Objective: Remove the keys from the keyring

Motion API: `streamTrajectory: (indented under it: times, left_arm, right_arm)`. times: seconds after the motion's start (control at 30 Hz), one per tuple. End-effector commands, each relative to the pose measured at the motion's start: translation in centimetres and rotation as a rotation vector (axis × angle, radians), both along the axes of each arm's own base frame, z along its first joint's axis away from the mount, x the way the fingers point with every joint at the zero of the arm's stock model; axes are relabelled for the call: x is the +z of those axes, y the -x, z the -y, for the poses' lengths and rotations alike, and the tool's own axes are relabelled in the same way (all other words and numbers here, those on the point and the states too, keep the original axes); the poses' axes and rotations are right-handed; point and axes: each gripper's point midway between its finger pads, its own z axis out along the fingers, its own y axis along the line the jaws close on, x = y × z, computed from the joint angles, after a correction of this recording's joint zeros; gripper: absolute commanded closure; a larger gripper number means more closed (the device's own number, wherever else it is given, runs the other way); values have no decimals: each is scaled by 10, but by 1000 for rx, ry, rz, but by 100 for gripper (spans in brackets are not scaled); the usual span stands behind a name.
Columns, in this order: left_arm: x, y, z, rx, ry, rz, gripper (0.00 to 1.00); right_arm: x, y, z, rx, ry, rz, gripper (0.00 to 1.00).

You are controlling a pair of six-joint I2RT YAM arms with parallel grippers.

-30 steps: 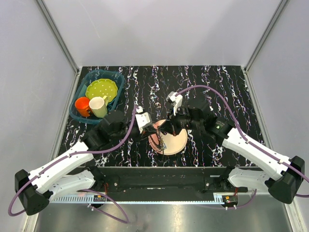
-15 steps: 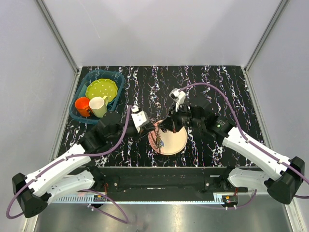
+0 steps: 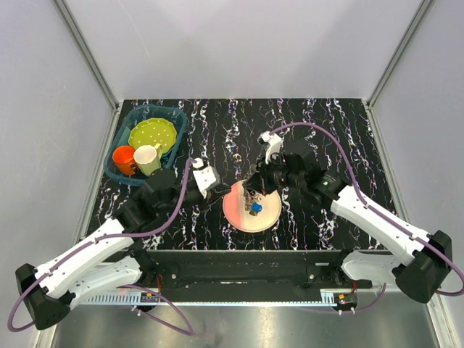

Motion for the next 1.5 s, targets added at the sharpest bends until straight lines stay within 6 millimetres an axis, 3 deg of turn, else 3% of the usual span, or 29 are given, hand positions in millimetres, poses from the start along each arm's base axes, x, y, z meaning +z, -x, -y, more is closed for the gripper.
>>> streamTrajectory:
  times: [0.0,0.13,0.17,0.27,0.4,0.6,0.9,1.1,1.47]
  left_arm:
    - [8,-5,-1,21,-12,20,100]
    - [14,-4,-2,18,-29,4,79]
    - [16,-2,-1,3,-25,5,68]
    - [25,8,2,-54,-1,-1,58]
    - [29,17,4,-114,-4,2,51]
    - [31,33,6,-201,-17,-21,49]
    - [32,30,5,-180,-12,-20,51]
    - [45,30,1,-175,-3,0,51]
    - [46,45,15,-314,-8,-57,51]
  right_arm:
    - [57,5,-1,93,-97,230,100]
    - [65,20,2,200,-82,315,100]
    - [68,23,2,226,-82,330,100]
    - [67,31,2,310,-53,366,100]
    - [75,42,1,387,-67,396,100]
    - [84,51,-2,461,-89,448,100]
    - [91,61,-3,534,-108,485,100]
    - [92,73,0,603,-118,505,100]
    - [101,90,2,689,-165,548,100]
